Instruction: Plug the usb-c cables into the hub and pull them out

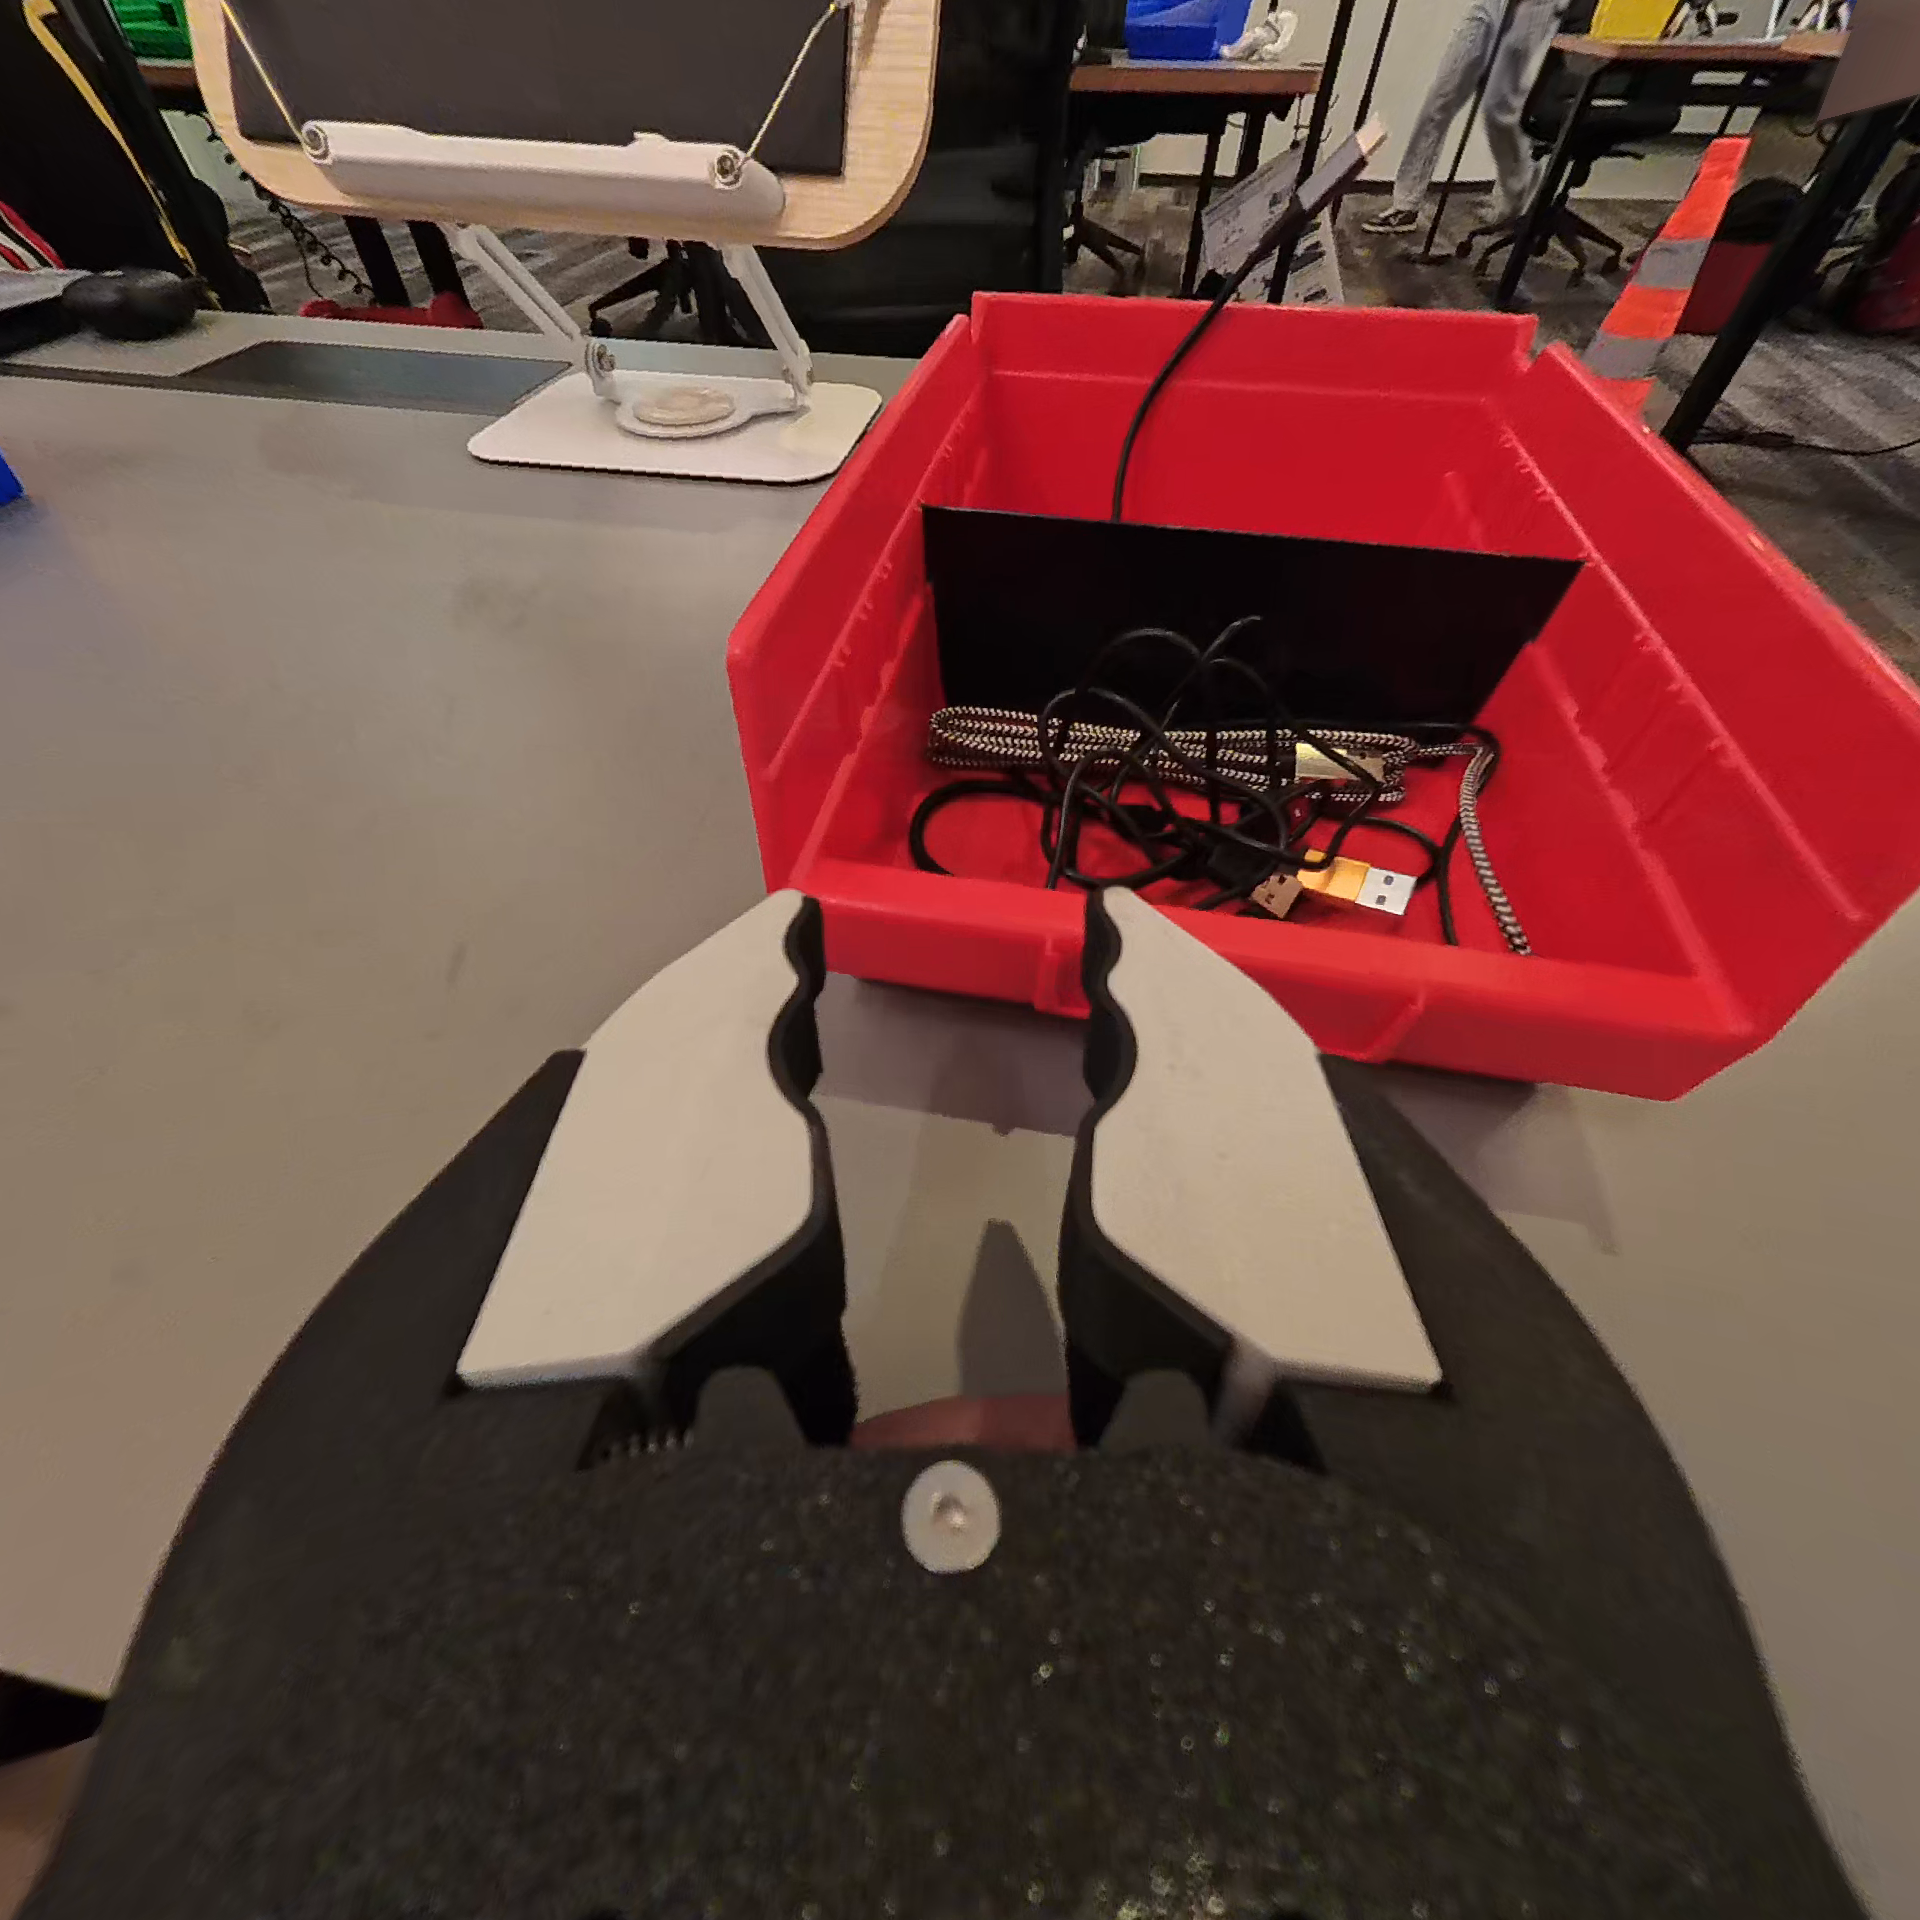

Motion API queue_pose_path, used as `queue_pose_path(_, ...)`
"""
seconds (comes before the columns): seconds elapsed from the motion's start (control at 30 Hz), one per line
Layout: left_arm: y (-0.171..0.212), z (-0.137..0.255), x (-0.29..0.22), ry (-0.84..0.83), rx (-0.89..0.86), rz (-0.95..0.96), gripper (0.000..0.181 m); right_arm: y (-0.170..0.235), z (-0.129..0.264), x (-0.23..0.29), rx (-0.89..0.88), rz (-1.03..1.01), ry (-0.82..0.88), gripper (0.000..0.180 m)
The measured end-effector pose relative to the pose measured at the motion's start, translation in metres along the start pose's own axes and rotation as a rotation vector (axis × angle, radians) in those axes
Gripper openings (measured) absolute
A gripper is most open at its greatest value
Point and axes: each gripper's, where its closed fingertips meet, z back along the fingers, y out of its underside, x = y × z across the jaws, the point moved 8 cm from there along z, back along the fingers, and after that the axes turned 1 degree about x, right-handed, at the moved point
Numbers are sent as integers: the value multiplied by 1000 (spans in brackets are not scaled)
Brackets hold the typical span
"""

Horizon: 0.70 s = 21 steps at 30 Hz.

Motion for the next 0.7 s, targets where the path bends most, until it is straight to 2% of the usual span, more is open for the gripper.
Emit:
queue_pose_path(0.23,5,12,6,-71,20,-21,39,-6,-10,-2,13,79,59,46)
queue_pose_path(0.43,11,15,4,-63,46,-11,38,-18,-18,39,-101,16,-237,53)
queue_pose_path(0.7,12,16,-11,12,32,-2,38,-27,-43,72,-48,-17,-236,62)
